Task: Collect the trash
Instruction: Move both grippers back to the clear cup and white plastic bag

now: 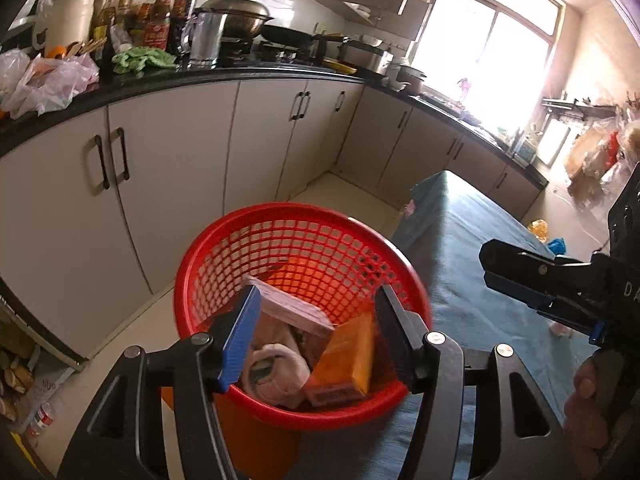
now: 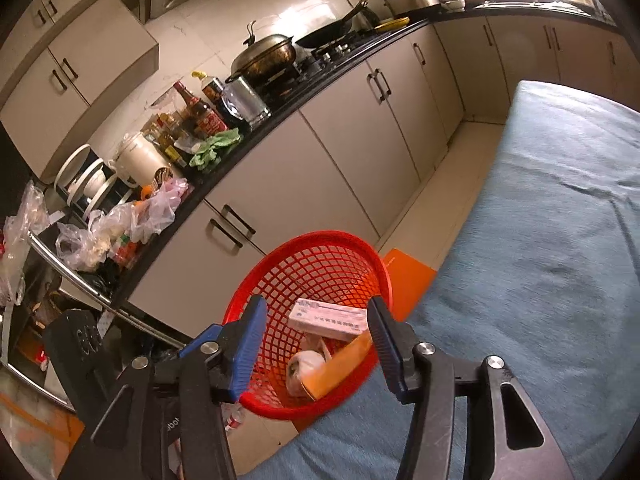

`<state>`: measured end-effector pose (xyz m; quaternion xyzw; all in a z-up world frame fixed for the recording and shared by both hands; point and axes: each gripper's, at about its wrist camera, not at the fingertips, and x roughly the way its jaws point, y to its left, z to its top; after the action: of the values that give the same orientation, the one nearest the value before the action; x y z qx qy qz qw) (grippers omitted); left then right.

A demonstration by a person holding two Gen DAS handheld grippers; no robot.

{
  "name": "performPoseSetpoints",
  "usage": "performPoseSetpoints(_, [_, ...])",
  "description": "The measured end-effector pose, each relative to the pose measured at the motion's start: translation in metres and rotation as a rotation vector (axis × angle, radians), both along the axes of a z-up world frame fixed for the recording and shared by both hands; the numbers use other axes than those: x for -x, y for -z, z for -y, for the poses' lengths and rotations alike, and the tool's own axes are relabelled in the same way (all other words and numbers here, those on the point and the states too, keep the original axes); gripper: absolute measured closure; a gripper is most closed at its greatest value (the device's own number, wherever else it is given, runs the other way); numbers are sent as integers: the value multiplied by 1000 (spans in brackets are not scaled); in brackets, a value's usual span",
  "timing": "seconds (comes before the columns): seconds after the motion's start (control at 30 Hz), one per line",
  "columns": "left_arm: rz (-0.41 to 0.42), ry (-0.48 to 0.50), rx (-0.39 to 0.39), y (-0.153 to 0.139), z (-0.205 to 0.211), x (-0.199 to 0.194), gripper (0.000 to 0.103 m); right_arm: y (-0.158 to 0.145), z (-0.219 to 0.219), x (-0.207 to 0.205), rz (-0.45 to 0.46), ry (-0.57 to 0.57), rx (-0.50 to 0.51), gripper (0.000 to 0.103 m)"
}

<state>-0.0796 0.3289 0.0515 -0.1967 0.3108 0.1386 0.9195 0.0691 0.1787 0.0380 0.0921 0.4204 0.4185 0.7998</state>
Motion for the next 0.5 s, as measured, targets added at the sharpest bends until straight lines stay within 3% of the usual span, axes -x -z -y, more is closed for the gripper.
performPoseSetpoints(0.5, [20, 147, -72, -36, 93, -13, 43, -25, 109, 22, 26, 131, -59, 46])
